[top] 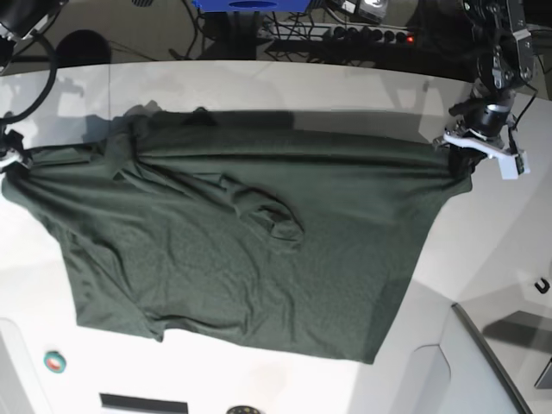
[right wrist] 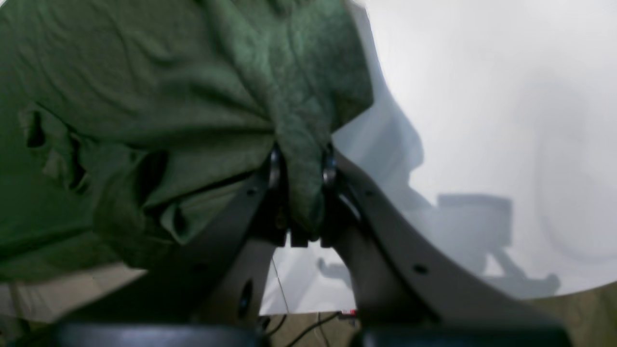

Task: Layout the t-shirt on the table in an organized manner, then fold the t-shirt properly
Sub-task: 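Grasp the shirt edge with both grippers and pull it taut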

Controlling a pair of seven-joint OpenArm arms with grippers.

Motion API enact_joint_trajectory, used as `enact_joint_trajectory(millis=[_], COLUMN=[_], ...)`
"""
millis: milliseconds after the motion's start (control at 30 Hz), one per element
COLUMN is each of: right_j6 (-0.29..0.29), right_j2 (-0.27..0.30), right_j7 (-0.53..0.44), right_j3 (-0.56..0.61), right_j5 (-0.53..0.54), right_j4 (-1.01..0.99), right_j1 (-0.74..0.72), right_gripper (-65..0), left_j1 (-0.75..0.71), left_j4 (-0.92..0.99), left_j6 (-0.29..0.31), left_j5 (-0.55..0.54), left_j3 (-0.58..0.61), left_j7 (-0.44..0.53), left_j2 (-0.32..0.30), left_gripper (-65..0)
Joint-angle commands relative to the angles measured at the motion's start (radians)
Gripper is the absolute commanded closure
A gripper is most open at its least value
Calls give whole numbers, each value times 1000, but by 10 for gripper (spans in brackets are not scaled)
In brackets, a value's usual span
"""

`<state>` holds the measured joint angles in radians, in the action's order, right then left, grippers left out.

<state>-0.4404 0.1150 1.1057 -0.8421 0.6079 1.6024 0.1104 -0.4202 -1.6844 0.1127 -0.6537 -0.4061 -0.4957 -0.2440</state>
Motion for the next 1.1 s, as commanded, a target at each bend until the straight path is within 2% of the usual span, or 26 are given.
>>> enact_joint_trajectory(millis=[0, 33, 100, 300, 400, 533, 567, 633, 700, 733, 800, 1000, 1067], right_j6=[25, 50, 64, 82, 145, 222, 239, 266, 277, 271, 269, 269, 269], right_j2=[18, 18, 18, 24, 48, 140, 162, 214, 263, 288, 309, 285, 282], right_j7=[-16, -14, -12, -12, -12, -17, -25, -85, -152, -172, -198, -200, -158], right_j3=[-4, -4, -4, -3, 8, 171, 220, 307, 370, 395, 396, 356, 349], right_j5=[-16, -44, -90, -104, -104, -102, -102, -104, -104, -102, -101, -19, 13], right_j4=[2, -15, -52, -150, -216, -334, -400, -641, -919, -1031, -1095, -942, -879], right_j1=[-15, -27, -42, -67, -120, -262, -328, -481, -595, -614, -579, -383, -331], right_gripper=[-2, -2, -2, -2, -2, -2, -3, -3, -2, -2, -2, -2, -2], left_j1=[25, 44, 62, 103, 162, 320, 376, 490, 559, 559, 504, 398, 355], left_j4=[-7, 0, 20, 23, 62, 155, 205, 340, 444, 445, 432, 406, 373], left_j6=[2, 2, 2, 0, -1, -3, -11, -75, -130, -135, -135, -135, -135], left_j5=[-1, -1, -1, 1, 1, 1, 1, 4, 38, 62, 85, 85, 85], left_j3=[-7, -7, -7, 2, 23, 39, 51, 102, 189, 223, 250, 253, 250], left_j7=[-11, -48, -93, -100, -139, -246, -266, -289, -292, -292, -288, -283, -283], left_j2=[-13, -10, -13, -28, -38, -42, -42, -45, -48, -47, -44, -65, -68], left_gripper=[0, 0, 0, 0, 0, 0, 0, 0, 0, 0, 0, 0, 0])
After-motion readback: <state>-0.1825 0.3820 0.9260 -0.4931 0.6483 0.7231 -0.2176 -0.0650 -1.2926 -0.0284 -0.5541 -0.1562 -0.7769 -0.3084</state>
